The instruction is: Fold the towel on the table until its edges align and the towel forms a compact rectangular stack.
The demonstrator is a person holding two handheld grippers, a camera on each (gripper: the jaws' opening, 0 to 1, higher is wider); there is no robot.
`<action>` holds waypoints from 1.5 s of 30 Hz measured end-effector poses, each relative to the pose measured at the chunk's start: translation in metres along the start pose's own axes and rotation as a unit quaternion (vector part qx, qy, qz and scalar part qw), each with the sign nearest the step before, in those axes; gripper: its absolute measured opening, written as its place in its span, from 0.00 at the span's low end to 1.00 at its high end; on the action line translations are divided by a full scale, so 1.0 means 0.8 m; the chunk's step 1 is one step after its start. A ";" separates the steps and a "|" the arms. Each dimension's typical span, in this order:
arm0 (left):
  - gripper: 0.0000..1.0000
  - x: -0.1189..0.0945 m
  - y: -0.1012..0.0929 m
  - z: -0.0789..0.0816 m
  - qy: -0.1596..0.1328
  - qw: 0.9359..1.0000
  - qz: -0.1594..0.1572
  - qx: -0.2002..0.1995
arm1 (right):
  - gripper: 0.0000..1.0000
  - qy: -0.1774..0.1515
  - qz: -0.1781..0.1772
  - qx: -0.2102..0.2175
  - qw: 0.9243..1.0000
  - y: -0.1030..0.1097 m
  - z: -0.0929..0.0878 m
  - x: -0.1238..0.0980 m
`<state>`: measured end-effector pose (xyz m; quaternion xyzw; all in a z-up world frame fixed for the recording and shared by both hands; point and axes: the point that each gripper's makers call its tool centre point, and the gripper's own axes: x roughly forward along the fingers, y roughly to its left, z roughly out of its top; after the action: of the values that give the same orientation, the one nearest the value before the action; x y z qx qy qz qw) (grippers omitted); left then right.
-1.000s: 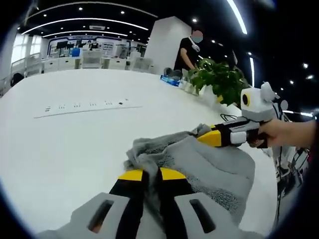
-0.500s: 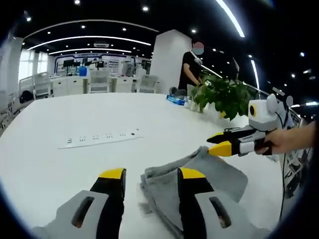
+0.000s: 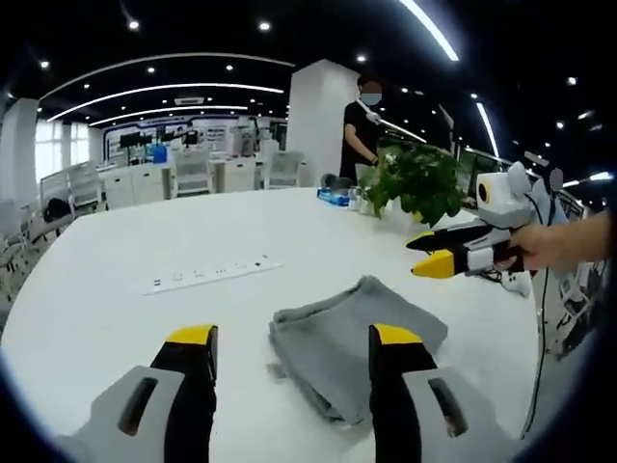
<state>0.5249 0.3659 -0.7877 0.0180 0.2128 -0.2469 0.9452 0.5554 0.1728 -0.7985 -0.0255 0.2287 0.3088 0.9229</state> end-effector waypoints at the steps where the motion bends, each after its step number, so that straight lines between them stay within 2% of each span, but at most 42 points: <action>1: 0.70 -0.007 0.000 0.000 0.001 1.000 0.002 0.002 | 0.56 0.000 0.000 0.000 1.000 0.001 -0.001 -0.004; 5: 0.72 -0.028 -0.003 0.005 -0.006 1.000 0.005 0.006 | 0.58 0.000 -0.001 -0.003 1.000 0.005 -0.003 -0.023; 10: 0.73 -0.056 -0.023 0.007 -0.021 1.000 0.003 0.004 | 0.58 -0.008 -0.001 -0.008 1.000 0.018 0.000 -0.046; 16: 0.75 -0.076 -0.047 0.002 -0.025 1.000 -0.005 0.008 | 0.59 -0.020 0.000 -0.010 1.000 0.033 0.003 -0.071; 19: 0.75 -0.087 -0.056 0.004 -0.037 0.999 -0.010 0.003 | 0.59 -0.021 0.002 -0.010 1.000 0.039 -0.001 -0.083; 23: 0.80 -0.101 -0.064 0.003 -0.047 0.999 -0.009 0.009 | 0.60 -0.024 0.005 -0.005 1.000 0.049 -0.008 -0.099; 33: 0.97 -0.130 -0.088 -0.026 -0.036 0.999 -0.009 0.018 | 0.64 -0.022 0.003 0.021 1.000 0.077 -0.043 -0.139; 40: 0.97 -0.144 -0.096 -0.046 -0.027 0.999 -0.013 0.013 | 0.64 0.000 0.001 0.039 0.999 0.096 -0.086 -0.155; 45: 0.97 -0.150 -0.098 -0.051 -0.025 1.000 -0.013 0.010 | 0.64 0.008 -0.006 0.050 0.999 0.097 -0.099 -0.165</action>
<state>0.3772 0.3580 -0.7700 0.0186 0.1871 -0.2620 0.9466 0.3852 0.1468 -0.8044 0.0171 0.2513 0.2911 0.9229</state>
